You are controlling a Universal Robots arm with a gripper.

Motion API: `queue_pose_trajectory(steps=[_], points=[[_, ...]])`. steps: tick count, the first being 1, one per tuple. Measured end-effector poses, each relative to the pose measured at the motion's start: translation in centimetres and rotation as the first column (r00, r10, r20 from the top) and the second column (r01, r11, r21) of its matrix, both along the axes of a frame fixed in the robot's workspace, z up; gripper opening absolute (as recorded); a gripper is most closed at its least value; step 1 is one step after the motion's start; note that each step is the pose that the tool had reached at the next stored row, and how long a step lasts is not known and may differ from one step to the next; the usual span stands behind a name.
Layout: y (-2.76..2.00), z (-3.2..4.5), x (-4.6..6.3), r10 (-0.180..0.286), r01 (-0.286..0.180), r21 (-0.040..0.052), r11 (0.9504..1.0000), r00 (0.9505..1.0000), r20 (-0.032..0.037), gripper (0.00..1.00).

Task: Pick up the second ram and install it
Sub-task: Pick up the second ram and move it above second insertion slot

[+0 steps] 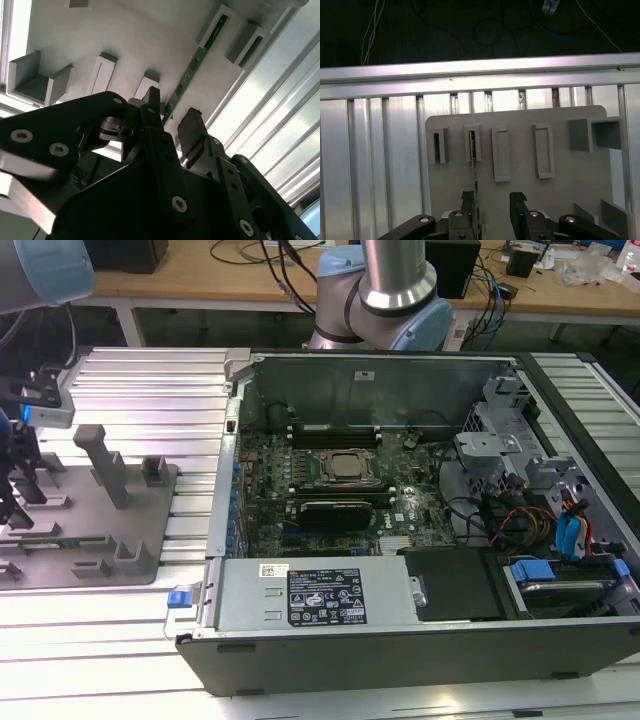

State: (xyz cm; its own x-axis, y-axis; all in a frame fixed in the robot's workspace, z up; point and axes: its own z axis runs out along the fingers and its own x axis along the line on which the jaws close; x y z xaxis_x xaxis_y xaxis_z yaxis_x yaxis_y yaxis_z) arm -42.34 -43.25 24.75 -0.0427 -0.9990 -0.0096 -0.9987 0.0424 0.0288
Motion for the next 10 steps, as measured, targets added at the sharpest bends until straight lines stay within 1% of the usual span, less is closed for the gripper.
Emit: queue_pose_trajectory(steps=[4, 5, 8, 10], points=[[-0.33, -0.45, 0.0, 0.039, -0.039, 0.0000, 0.9993, 0.9993, 0.0000, 0.40], [-0.62, -1.03, 0.0, 0.040, -0.040, 0.0000, 0.9992, 0.9992, -0.0004, 0.40], [-0.80, -1.87, 0.0, 0.040, -0.040, 0.0000, 0.9992, 0.9992, -0.0006, 0.40], [-0.85, -2.16, 0.0, 0.040, -0.040, 0.0001, 0.9992, 0.9992, -0.0006, 0.40]])
